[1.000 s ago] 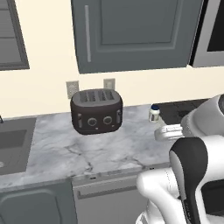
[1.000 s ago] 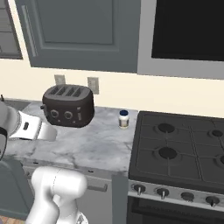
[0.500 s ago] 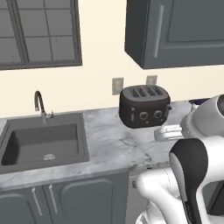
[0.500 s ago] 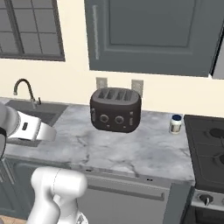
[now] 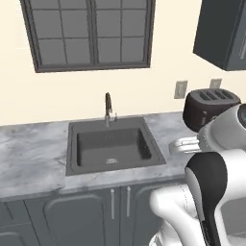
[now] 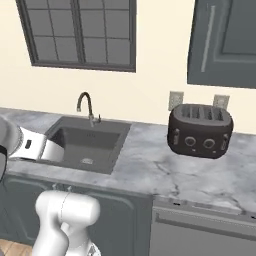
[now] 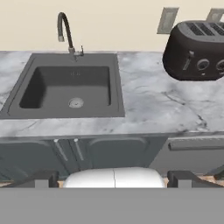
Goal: Collect the turmeric, mayonnaise, and shaker from the cabinet and place them next to the stove.
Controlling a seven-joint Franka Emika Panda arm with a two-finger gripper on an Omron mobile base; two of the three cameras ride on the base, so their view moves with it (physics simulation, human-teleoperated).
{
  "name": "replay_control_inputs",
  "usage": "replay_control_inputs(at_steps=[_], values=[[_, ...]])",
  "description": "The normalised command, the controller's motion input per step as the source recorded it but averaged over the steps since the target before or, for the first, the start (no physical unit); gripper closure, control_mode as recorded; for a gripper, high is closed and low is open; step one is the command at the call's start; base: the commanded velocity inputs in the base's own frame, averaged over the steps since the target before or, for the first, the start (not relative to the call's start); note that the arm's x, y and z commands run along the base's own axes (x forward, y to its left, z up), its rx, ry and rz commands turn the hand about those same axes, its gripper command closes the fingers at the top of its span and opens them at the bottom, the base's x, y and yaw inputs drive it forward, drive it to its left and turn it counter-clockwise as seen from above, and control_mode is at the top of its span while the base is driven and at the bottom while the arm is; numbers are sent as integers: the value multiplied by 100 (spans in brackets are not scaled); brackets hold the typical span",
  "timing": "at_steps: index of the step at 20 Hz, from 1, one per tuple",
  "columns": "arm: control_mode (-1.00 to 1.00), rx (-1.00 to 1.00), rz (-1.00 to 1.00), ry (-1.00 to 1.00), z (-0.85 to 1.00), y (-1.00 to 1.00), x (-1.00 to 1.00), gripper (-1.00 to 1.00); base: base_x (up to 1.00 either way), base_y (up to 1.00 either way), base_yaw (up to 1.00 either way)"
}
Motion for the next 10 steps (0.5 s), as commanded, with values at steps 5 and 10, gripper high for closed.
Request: replay_control_inputs(at_steps=[5,10], values=[[100,0,0,0,0,0,0,-100,-32,100,15],[100,0,0,0,0,0,0,-100,-16,100,17]])
